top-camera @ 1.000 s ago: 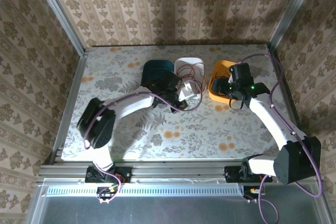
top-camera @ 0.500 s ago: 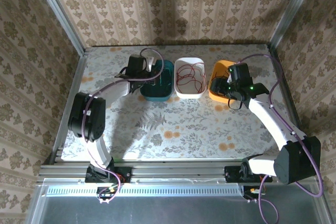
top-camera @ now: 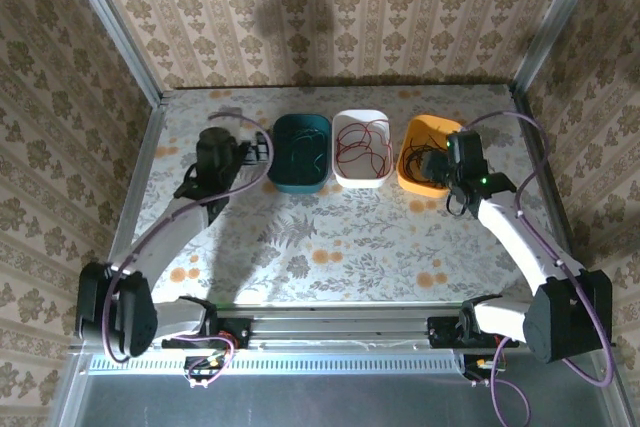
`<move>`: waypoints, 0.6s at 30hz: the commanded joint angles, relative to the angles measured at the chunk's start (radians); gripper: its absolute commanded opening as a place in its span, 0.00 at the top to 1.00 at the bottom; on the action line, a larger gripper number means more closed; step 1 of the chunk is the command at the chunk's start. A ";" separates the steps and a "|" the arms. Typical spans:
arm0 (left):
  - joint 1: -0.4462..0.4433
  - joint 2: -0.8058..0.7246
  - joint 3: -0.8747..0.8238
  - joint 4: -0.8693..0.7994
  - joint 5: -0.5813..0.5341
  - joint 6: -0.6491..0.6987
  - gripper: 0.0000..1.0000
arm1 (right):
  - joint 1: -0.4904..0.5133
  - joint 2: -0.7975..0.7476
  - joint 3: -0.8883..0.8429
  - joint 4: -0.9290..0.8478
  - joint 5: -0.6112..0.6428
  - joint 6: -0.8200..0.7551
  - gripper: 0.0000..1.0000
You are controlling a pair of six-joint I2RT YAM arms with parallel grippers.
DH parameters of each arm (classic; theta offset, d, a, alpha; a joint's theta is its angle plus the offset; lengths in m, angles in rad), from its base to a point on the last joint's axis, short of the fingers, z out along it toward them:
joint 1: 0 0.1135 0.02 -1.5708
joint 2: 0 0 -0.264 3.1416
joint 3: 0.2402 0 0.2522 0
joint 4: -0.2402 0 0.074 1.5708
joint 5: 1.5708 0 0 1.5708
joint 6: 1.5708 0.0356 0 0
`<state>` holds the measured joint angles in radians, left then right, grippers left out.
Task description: Untangle the cables
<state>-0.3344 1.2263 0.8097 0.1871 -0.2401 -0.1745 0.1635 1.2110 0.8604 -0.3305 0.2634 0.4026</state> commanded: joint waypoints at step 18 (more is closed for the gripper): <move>0.151 0.333 -0.221 0.396 -0.139 0.324 0.00 | -0.067 0.268 -0.453 1.151 0.086 -0.359 0.00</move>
<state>-0.1780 1.5330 0.5808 0.4019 -0.4698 0.0444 0.1173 1.4979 0.4465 0.6731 0.4397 0.0734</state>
